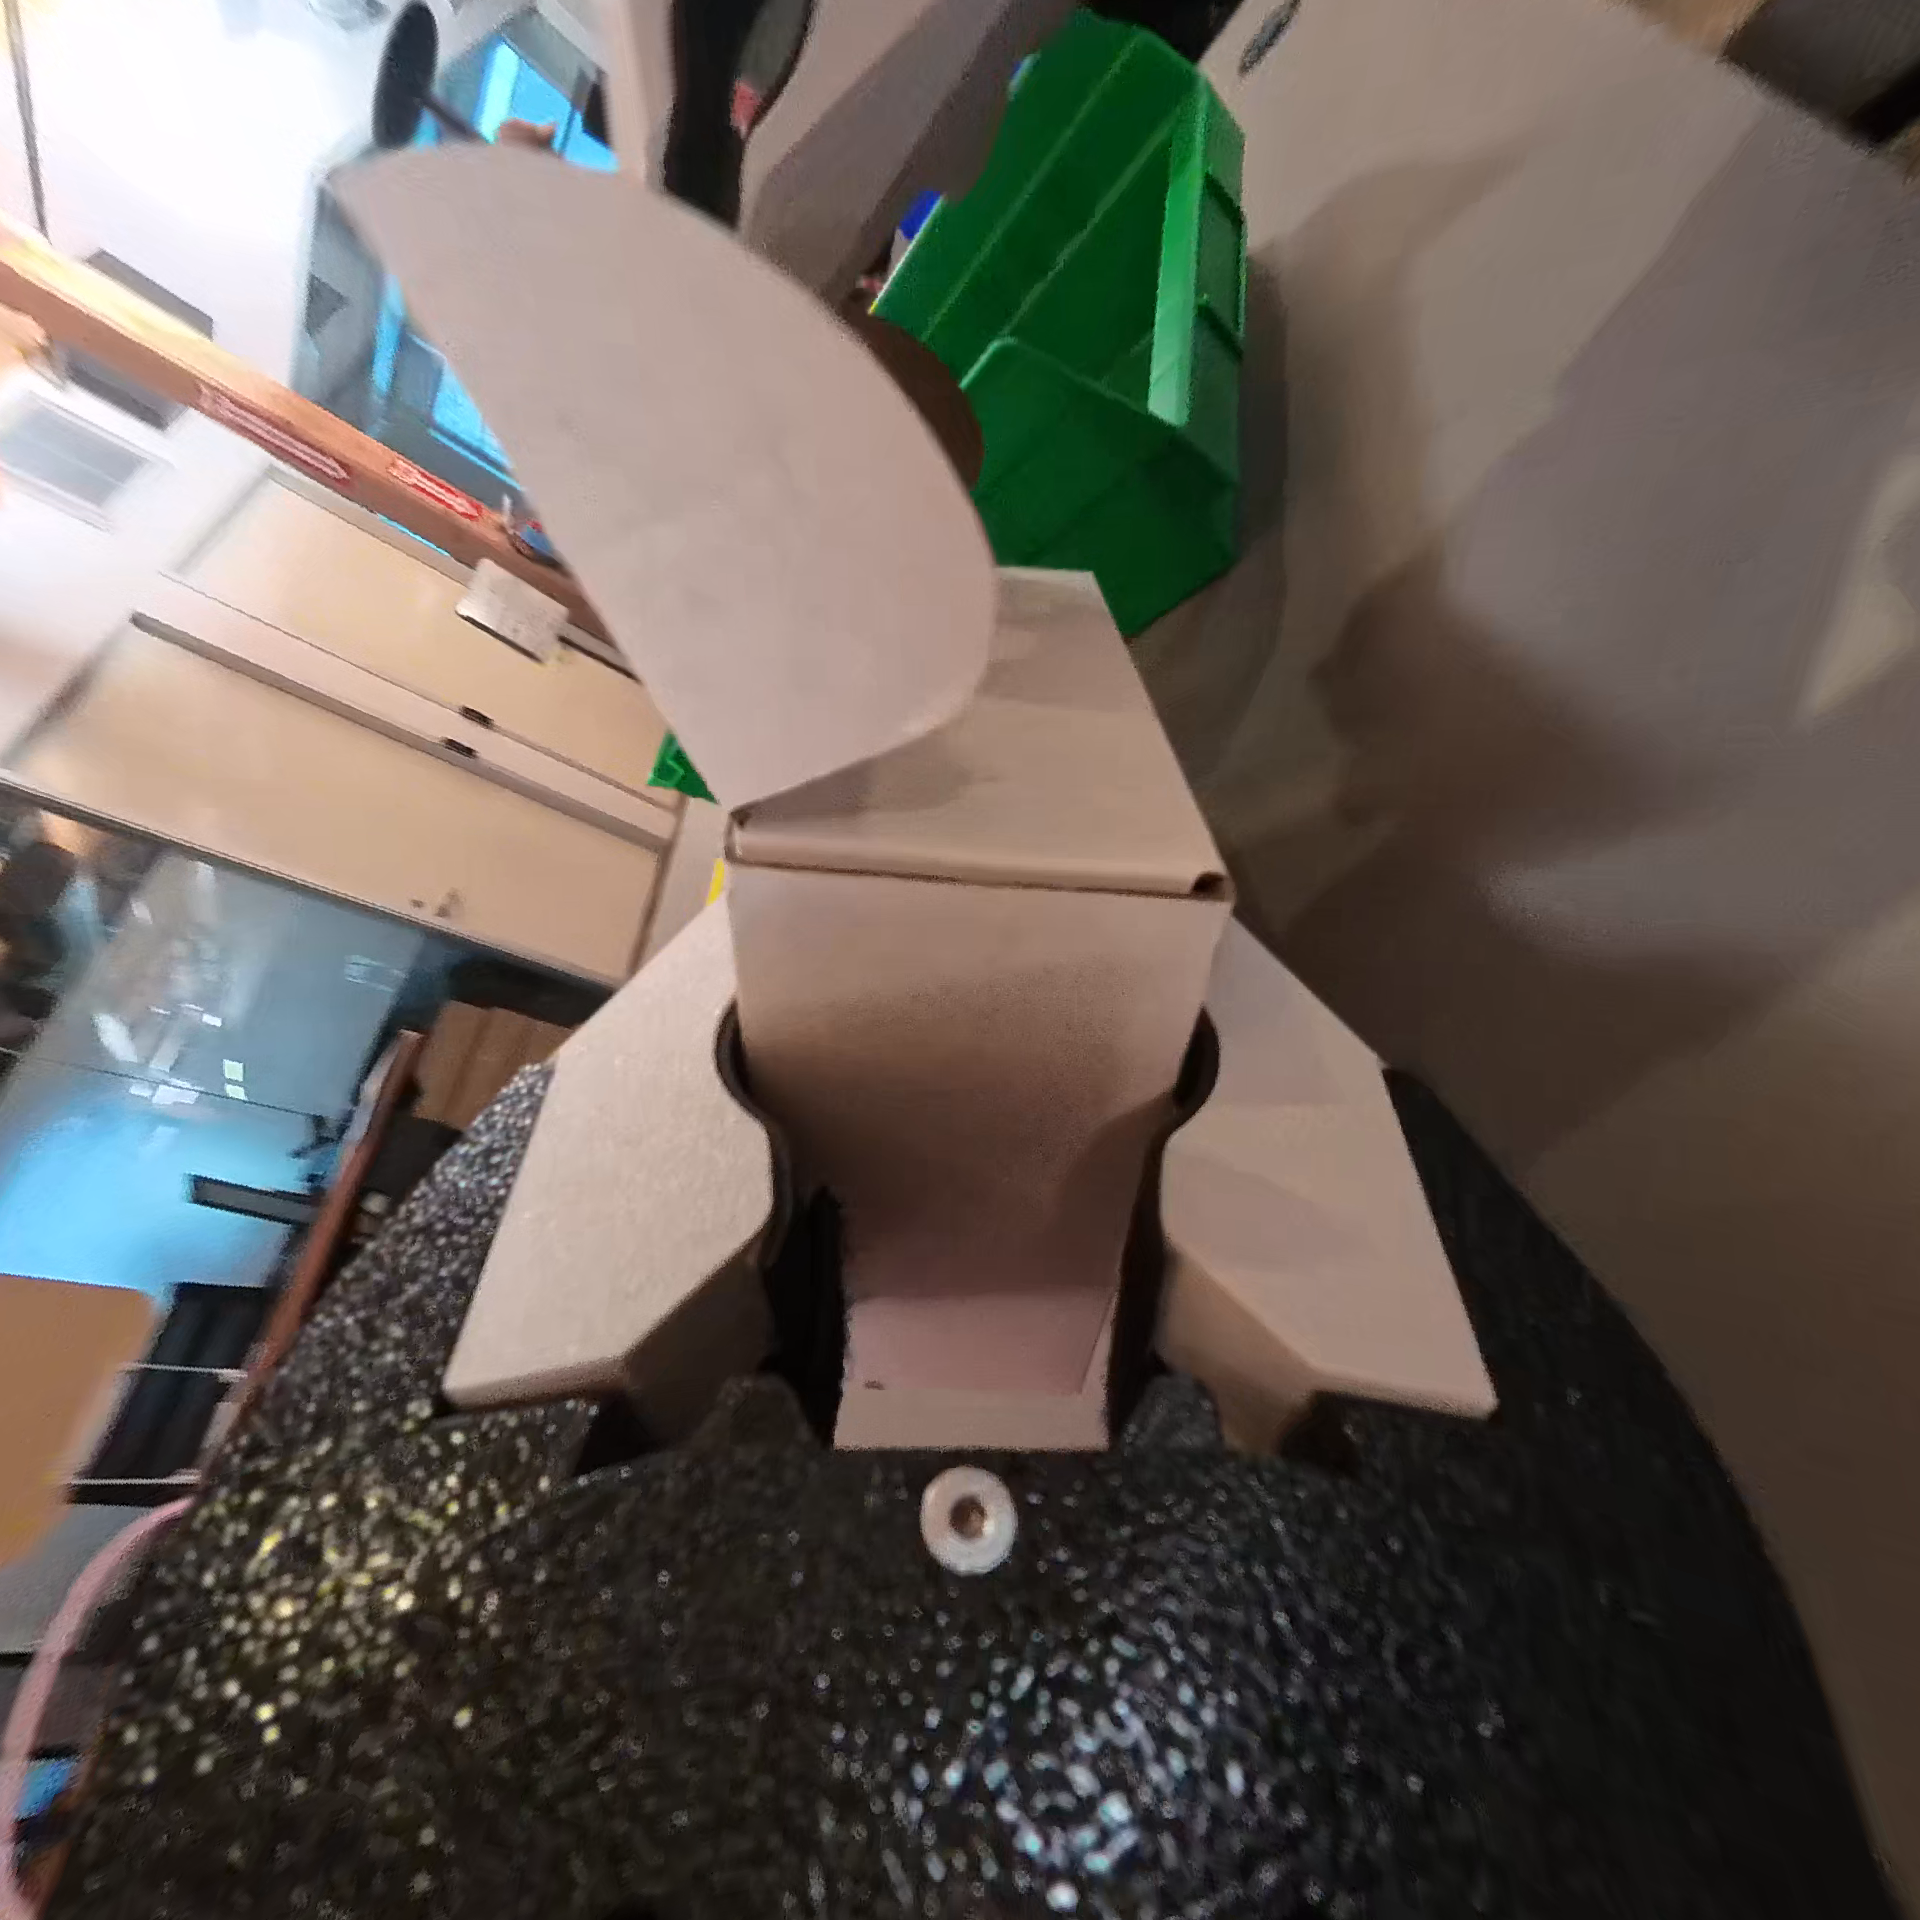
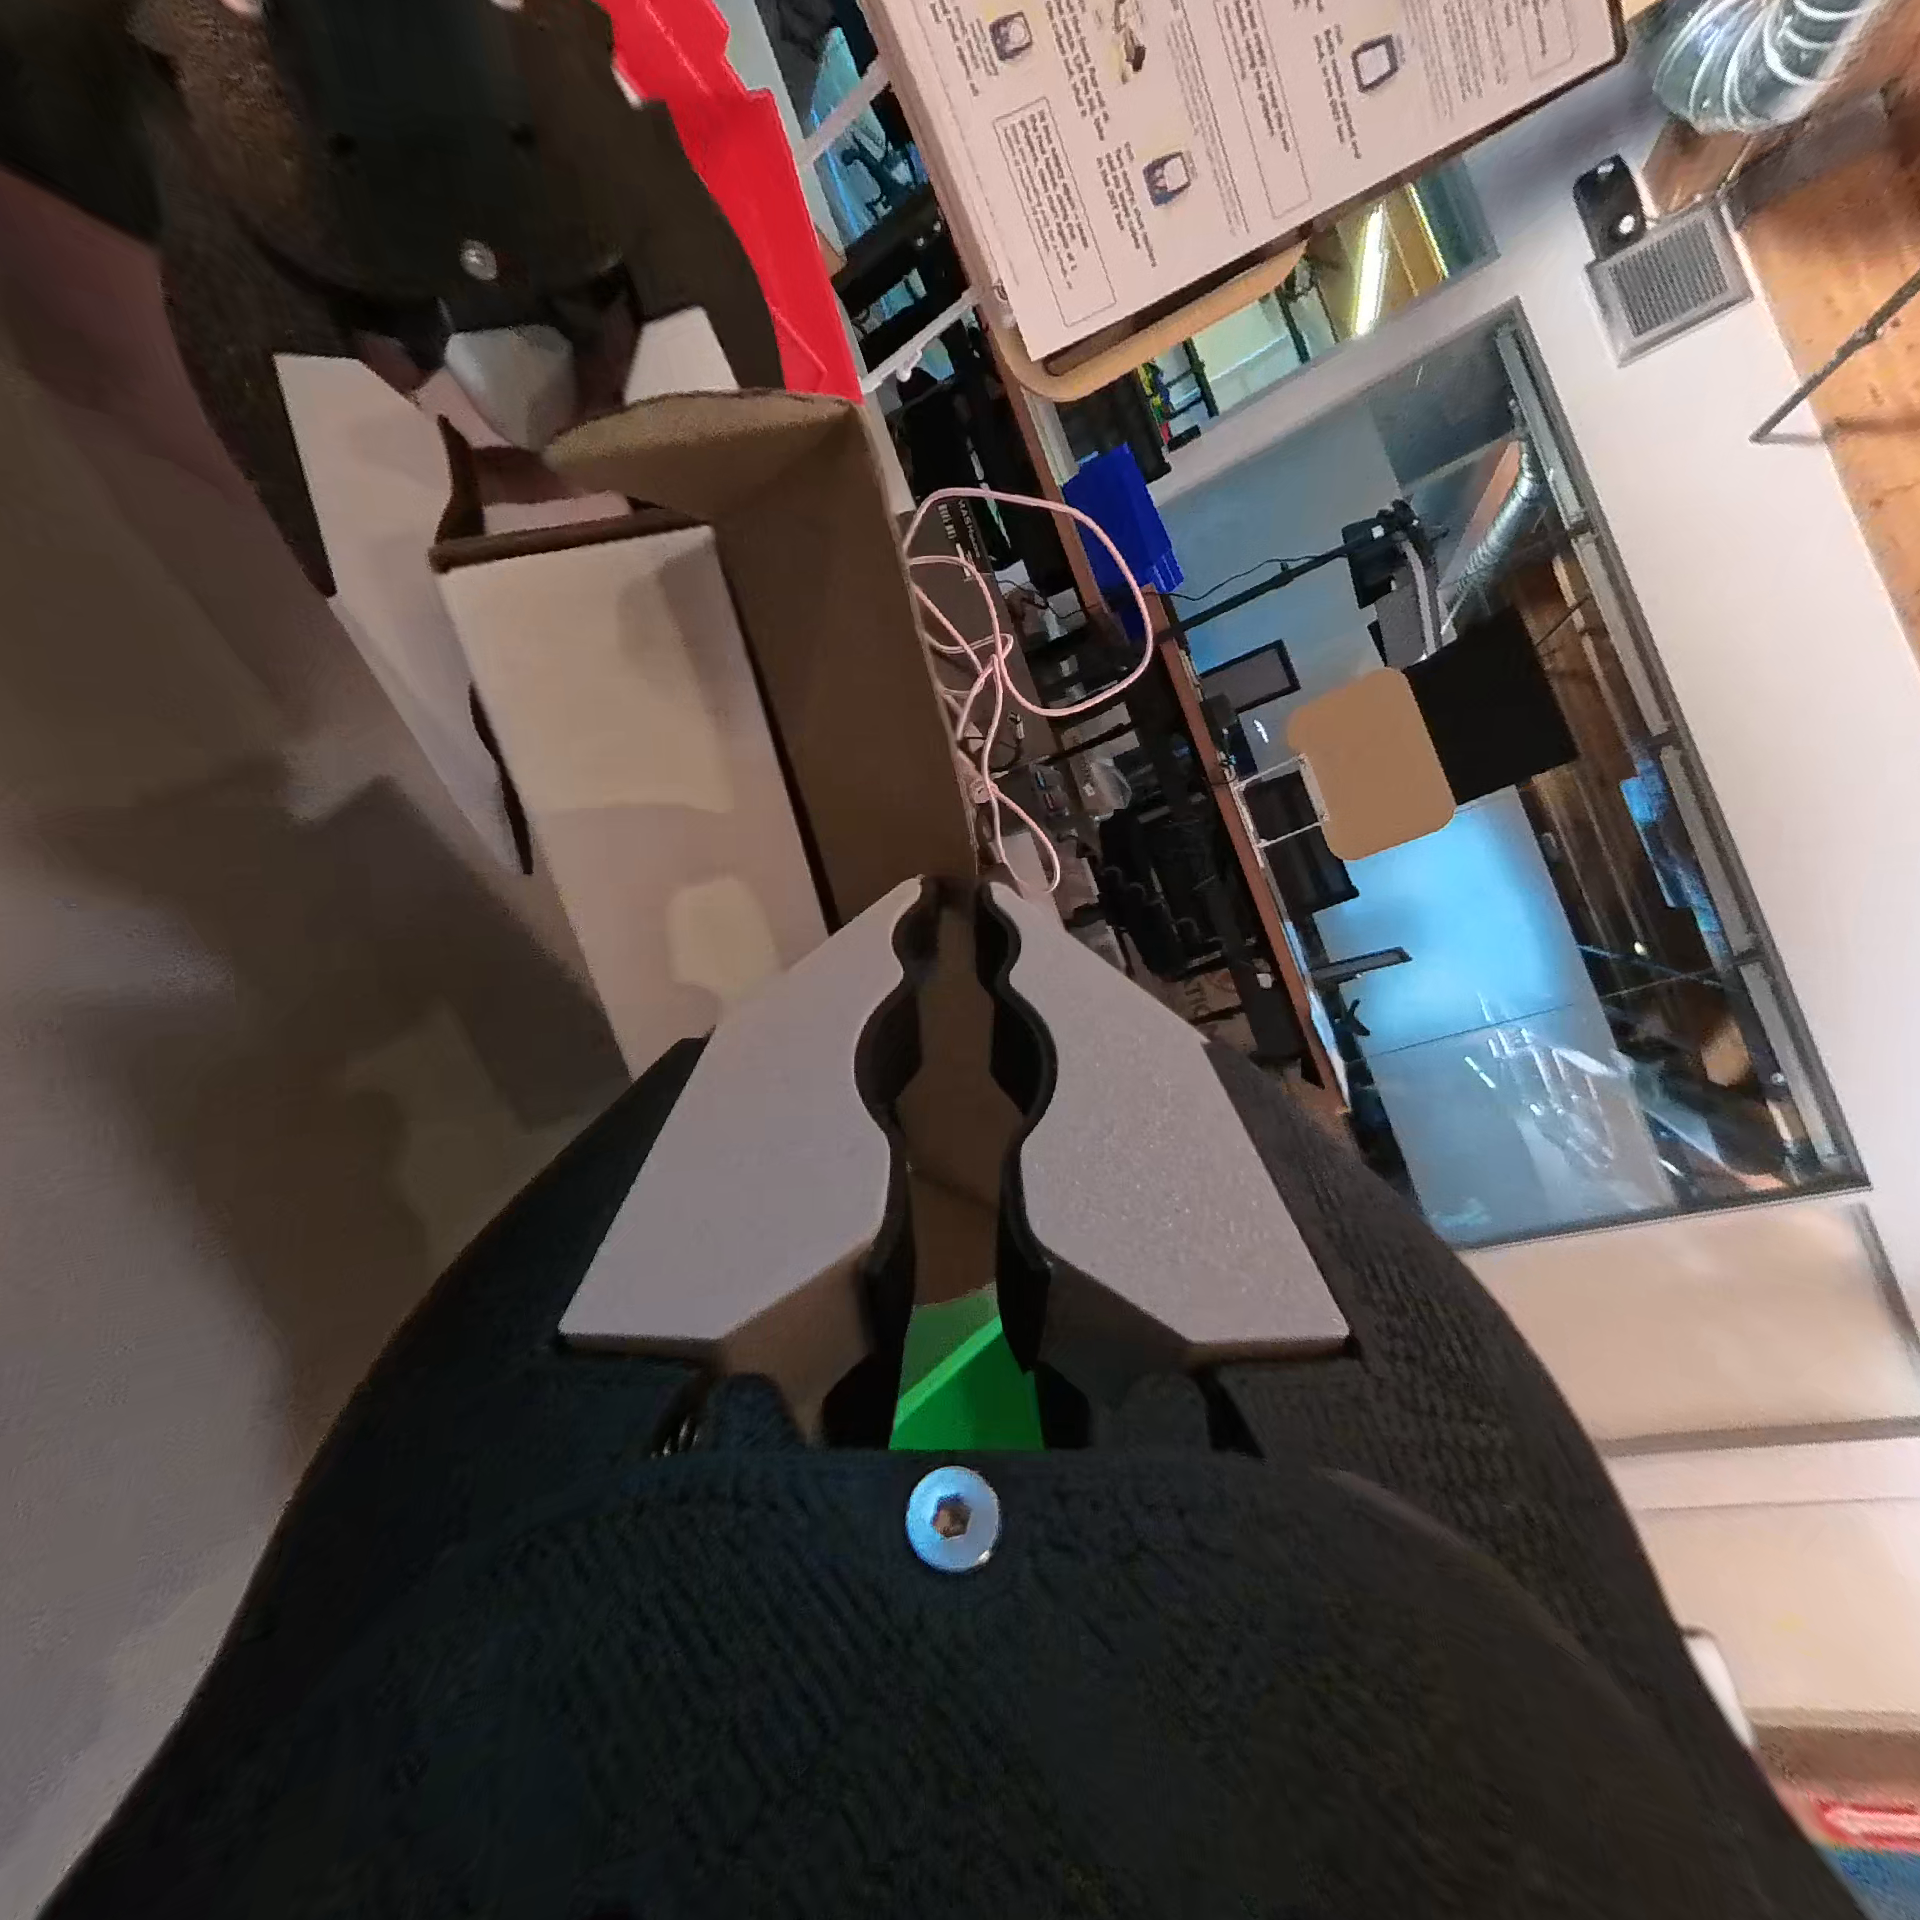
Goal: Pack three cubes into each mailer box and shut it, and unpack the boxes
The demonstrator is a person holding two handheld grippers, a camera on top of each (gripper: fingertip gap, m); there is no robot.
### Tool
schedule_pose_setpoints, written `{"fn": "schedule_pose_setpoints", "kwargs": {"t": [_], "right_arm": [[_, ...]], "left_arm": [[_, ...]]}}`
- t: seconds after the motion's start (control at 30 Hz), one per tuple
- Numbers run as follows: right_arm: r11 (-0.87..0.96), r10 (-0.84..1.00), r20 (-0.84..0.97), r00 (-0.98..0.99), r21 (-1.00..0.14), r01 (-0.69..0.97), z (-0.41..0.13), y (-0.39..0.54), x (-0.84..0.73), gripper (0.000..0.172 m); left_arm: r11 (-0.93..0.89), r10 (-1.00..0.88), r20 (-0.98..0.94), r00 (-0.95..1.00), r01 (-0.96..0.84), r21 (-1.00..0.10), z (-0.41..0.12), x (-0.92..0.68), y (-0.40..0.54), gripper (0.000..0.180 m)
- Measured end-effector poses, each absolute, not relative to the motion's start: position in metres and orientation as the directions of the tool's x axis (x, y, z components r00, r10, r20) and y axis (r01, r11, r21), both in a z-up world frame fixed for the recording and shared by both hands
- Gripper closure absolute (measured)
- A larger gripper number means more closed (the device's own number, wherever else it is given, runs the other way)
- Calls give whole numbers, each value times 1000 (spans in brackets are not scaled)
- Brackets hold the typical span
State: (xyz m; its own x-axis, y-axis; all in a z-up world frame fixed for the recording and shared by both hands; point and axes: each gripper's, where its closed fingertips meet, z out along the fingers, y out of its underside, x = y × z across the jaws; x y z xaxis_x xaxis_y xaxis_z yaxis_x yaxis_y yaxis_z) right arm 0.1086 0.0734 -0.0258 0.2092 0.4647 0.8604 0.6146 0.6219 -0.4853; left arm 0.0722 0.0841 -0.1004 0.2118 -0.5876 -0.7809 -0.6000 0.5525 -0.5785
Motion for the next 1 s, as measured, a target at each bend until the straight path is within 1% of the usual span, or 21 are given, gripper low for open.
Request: {"fn": "schedule_pose_setpoints", "kwargs": {"t": [0.07, 0.1, 0.13, 0.17, 0.27, 0.3, 0.37, 0.4, 0.43, 0.5, 0.57, 0.6, 0.7, 0.77, 0.8, 0.87, 0.93, 1.0], "right_arm": [[599, 488, 845, 218, -506, 620, -28, 77, 110, 166], [589, 497, 840, 216, -510, 626, -30, 78, 111, 166], [584, 502, 839, 209, -508, 634, -32, 80, 112, 166], [576, 505, 839, 203, -503, 644, -35, 82, 113, 167], [565, 484, 853, 194, -474, 675, -39, 87, 115, 171], [561, 466, 861, 204, -465, 685, -39, 90, 115, 171], [548, 447, 870, 208, -450, 705, -39, 94, 115, 172], [537, 446, 869, 215, -452, 712, -40, 96, 116, 172], [524, 449, 865, 223, -458, 718, -41, 97, 116, 172], [505, 451, 861, 233, -462, 729, -43, 100, 115, 172], [493, 454, 861, 230, -457, 740, -45, 100, 114, 172], [485, 461, 859, 225, -456, 746, -46, 99, 112, 172], [473, 516, 831, 208, -479, 739, -53, 94, 107, 172], [450, 573, 797, 193, -502, 738, -60, 90, 104, 171], [441, 594, 783, 181, -506, 742, -64, 89, 104, 171], [426, 619, 769, 159, -498, 755, -72, 89, 104, 172], [415, 646, 750, 140, -499, 761, -80, 89, 103, 172], [411, 649, 748, 142, -502, 761, -83, 91, 102, 172]], "left_arm": [[599, -523, -833, 180, -618, -509, -100, 73, 83, 104], [611, -493, -852, 178, -627, -484, -100, 74, 84, 107], [608, -473, -862, 182, -640, -470, -101, 73, 87, 105], [599, -481, -855, 195, -638, -483, -103, 74, 89, 104], [555, -585, -770, 255, -567, -609, -103, 76, 87, 100], [543, -591, -756, 282, -553, -631, -99, 75, 88, 93], [494, -622, -712, 326, -542, -680, -95, 71, 92, 72], [471, -648, -679, 345, -519, -713, -92, 71, 91, 65], [464, -671, -650, 357, -482, -743, -87, 72, 88, 63], [483, -694, -619, 368, -399, -779, -74, 74, 78, 67], [507, -683, -617, 392, -353, -786, -62, 72, 73, 75], [517, -669, -623, 404, -349, -782, -58, 70, 73, 79], [540, -578, -677, 456, -408, -736, -53, 63, 82, 78], [559, -553, -716, 426, -447, -698, -57, 64, 81, 88], [574, -545, -731, 411, -452, -682, -58, 66, 78, 97], [608, -512, -770, 381, -472, -638, -59, 67, 74, 125], [639, -454, -815, 360, -507, -579, -59, 64, 74, 159], [621, -412, -832, 370, -554, -554, -59, 60, 81, 165]]}}
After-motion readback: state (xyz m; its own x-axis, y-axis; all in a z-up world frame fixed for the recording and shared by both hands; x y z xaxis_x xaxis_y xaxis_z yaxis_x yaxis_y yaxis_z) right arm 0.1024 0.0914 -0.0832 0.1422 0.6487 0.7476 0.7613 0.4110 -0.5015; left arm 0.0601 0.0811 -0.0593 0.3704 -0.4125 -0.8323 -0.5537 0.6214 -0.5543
